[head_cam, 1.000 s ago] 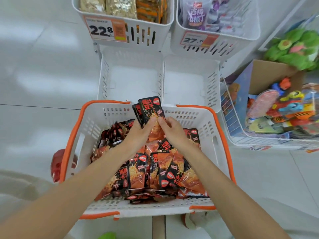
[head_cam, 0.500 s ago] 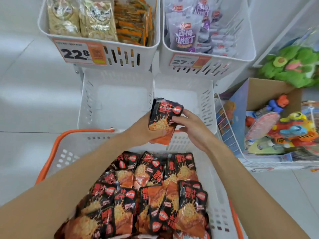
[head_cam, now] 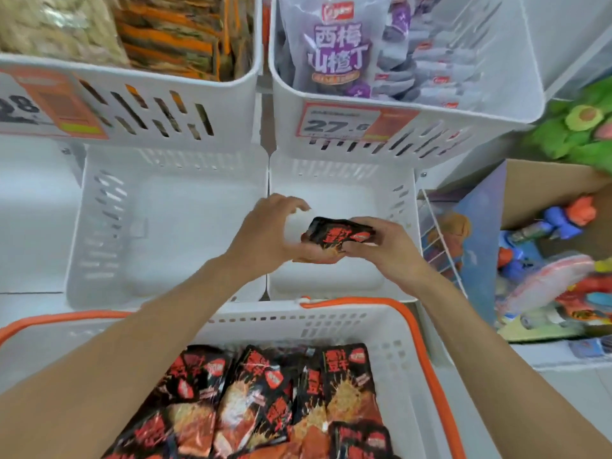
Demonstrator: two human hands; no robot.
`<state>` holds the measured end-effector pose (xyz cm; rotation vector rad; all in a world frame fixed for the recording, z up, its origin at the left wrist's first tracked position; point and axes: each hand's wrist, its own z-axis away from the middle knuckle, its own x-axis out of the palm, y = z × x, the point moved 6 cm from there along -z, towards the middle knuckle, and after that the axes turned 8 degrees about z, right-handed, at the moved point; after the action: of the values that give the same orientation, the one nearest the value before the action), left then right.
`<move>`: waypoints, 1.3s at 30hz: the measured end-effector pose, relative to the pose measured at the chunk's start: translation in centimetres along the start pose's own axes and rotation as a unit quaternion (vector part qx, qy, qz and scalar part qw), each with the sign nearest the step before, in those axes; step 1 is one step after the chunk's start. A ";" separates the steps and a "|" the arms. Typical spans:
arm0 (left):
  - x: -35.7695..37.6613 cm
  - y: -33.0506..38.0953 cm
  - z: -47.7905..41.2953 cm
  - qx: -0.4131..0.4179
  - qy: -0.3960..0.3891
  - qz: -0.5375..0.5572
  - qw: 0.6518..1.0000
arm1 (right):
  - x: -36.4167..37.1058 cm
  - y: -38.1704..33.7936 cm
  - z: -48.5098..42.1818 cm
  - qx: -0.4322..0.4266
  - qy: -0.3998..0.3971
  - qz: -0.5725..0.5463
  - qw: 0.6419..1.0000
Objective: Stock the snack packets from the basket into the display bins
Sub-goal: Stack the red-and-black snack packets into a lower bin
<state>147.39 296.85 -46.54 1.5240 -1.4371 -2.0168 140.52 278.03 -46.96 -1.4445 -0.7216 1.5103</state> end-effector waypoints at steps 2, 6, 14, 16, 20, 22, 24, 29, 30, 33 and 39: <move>-0.5 -1.6 0.3 -0.018 0.041 0.012 0.999 | 1.4 2.0 -0.7 0.016 -0.012 0.030 0.999; -0.6 -3.2 1.0 -0.019 0.049 0.017 0.998 | 4.9 5.0 -1.3 0.091 -0.181 0.047 0.978; -0.5 -5.8 1.9 -0.063 0.101 0.091 0.989 | 6.9 6.1 -0.9 0.146 -0.355 0.102 0.918; -0.3 -6.0 2.0 -0.069 0.102 0.099 0.987 | 7.2 6.0 -0.8 0.154 -0.369 0.115 0.909; -0.1 -5.9 2.2 -0.089 0.116 0.130 0.981 | 7.7 5.7 -0.7 0.154 -0.367 0.147 0.906; -0.1 -5.9 2.4 -0.104 0.125 0.158 0.974 | 7.8 5.9 -0.6 0.156 -0.356 0.140 0.910; 0.0 -5.8 2.5 -0.111 0.133 0.171 0.970 | 7.7 6.2 -0.6 0.156 -0.339 0.115 0.921; -0.1 -5.3 3.1 -0.114 0.136 0.168 0.970 | 7.2 5.9 -0.4 0.161 -0.320 0.096 0.929; 0.0 -5.2 3.2 -0.112 0.136 0.164 0.971 | 7.2 5.8 -0.3 0.166 -0.325 0.098 0.926; -0.1 -4.9 3.6 -0.111 0.134 0.144 0.974 | 6.6 4.8 -0.2 0.195 -0.307 0.089 0.927; -2.6 -2.8 6.1 -0.109 0.193 0.184 0.958 | 3.2 -1.1 3.2 0.076 0.002 0.086 0.993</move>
<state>144.45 303.33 -47.38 1.3432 -1.1897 -1.5026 137.91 281.85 -46.96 -1.4212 -0.4777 1.6556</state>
